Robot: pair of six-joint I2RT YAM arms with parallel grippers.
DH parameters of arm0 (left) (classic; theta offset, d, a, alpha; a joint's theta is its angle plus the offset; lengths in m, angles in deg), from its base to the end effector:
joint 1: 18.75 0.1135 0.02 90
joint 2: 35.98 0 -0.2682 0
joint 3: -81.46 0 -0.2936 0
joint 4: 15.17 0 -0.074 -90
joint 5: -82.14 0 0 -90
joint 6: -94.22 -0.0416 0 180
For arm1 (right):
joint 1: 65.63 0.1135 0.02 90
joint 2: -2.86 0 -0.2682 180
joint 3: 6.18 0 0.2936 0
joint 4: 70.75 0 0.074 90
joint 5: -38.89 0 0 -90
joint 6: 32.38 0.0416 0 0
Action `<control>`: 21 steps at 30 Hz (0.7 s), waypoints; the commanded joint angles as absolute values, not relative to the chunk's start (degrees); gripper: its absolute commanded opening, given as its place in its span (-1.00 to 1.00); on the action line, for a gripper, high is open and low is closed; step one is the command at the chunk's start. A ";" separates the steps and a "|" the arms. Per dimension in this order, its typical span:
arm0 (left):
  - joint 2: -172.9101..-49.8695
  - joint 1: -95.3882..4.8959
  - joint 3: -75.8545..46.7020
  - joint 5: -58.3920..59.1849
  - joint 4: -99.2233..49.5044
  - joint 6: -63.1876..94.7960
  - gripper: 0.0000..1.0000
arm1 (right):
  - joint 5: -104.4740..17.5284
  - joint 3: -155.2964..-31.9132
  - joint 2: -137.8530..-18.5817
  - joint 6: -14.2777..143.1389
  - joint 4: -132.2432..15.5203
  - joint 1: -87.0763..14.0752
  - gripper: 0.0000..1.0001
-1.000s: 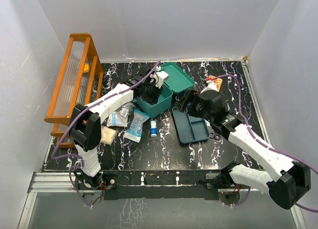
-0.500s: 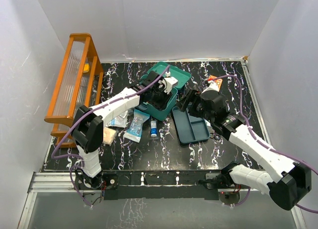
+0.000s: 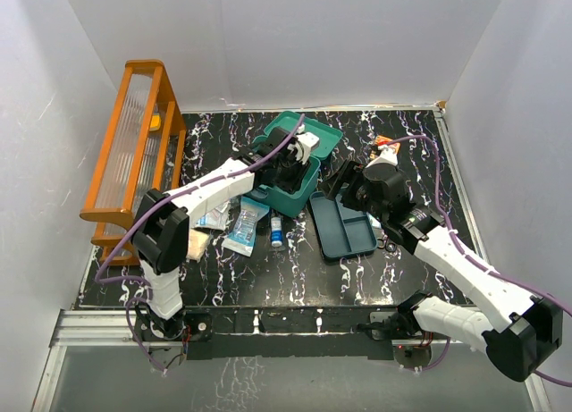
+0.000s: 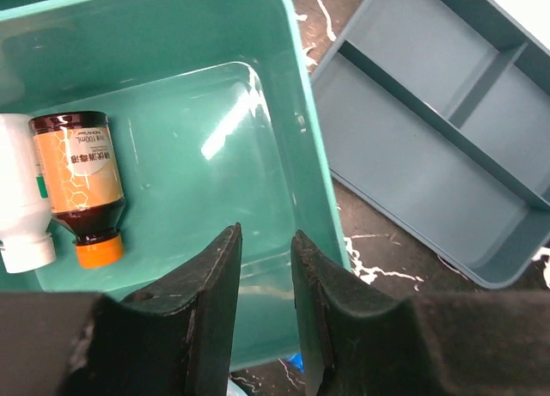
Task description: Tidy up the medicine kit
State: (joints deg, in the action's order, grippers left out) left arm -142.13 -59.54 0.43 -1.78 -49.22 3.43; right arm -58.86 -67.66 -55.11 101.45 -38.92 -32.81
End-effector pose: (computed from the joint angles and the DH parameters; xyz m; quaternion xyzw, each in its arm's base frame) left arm 0.3550 -0.3121 0.2584 0.3433 0.8425 -0.1864 0.3709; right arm 0.2318 0.1428 0.3042 0.1167 0.8494 0.2717 0.4372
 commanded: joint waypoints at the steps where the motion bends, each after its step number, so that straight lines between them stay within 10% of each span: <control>1: -144.11 -59.69 1.35 -6.25 -47.65 5.58 -0.46 | -60.10 -67.81 -53.42 101.00 -40.27 -33.02 0.35; 21: -157.35 -52.83 10.51 -7.49 -45.72 8.70 -0.54 | -60.29 -67.00 -52.92 98.10 -42.48 -33.08 0.36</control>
